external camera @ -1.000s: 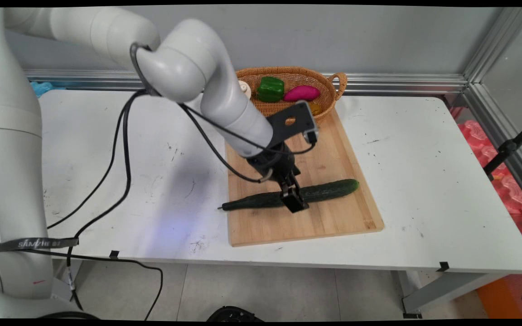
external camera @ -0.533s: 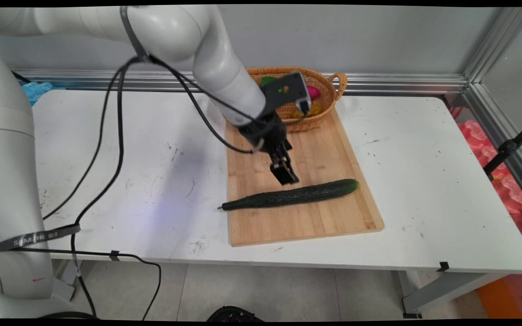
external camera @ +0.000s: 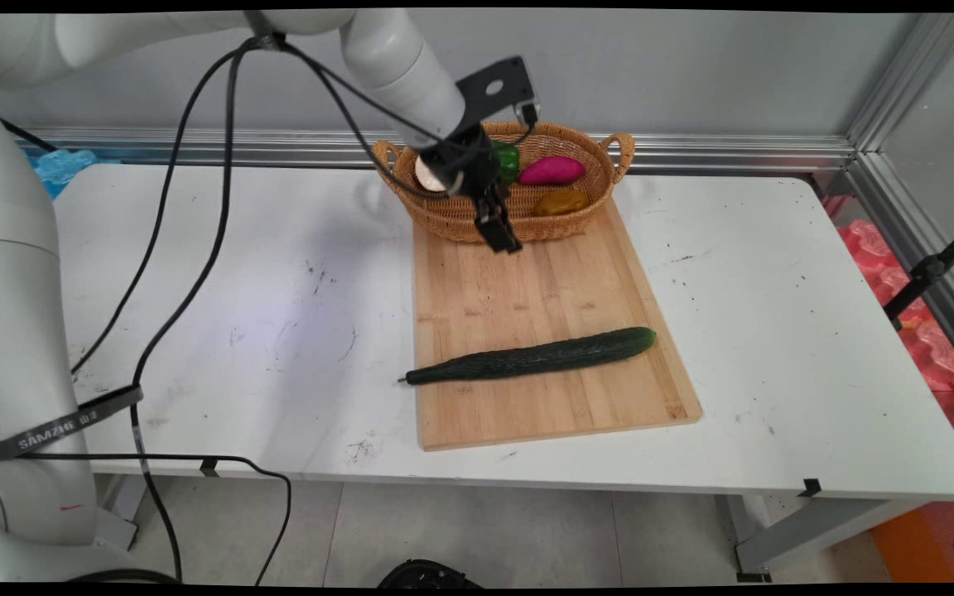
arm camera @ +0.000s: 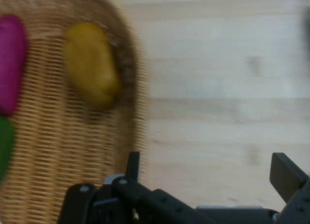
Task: Pick up the potato from the vegetable basket
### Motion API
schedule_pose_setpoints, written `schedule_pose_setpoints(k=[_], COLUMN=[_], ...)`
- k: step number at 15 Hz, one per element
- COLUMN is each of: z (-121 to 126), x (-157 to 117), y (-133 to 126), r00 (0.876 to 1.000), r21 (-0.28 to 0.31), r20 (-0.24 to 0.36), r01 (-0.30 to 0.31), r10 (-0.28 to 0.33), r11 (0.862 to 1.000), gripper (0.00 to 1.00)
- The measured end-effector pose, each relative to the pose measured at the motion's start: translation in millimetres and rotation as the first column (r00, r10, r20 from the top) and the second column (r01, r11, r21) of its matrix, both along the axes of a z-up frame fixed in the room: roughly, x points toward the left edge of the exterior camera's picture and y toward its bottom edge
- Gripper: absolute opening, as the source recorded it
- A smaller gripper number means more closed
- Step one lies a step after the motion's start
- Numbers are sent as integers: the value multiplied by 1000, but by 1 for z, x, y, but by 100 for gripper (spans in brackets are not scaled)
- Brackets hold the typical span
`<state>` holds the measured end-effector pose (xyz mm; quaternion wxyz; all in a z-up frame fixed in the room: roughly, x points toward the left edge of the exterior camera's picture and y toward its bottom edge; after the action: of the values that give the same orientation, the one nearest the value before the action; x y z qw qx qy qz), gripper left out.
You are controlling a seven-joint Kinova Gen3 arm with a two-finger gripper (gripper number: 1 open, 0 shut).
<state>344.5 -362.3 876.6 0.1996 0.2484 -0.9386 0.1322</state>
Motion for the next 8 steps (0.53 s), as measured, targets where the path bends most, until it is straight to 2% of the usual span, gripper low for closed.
schedule_pose_setpoints(k=[2, 8], z=[-1, -12], x=[7, 16], y=[-23, -73], r00=[1000, 999], r21=[-19, -43], r20=[-6, -47], r01=[-5, -23], r10=[5, 21], r11=[1000, 999], gripper=[100, 100])
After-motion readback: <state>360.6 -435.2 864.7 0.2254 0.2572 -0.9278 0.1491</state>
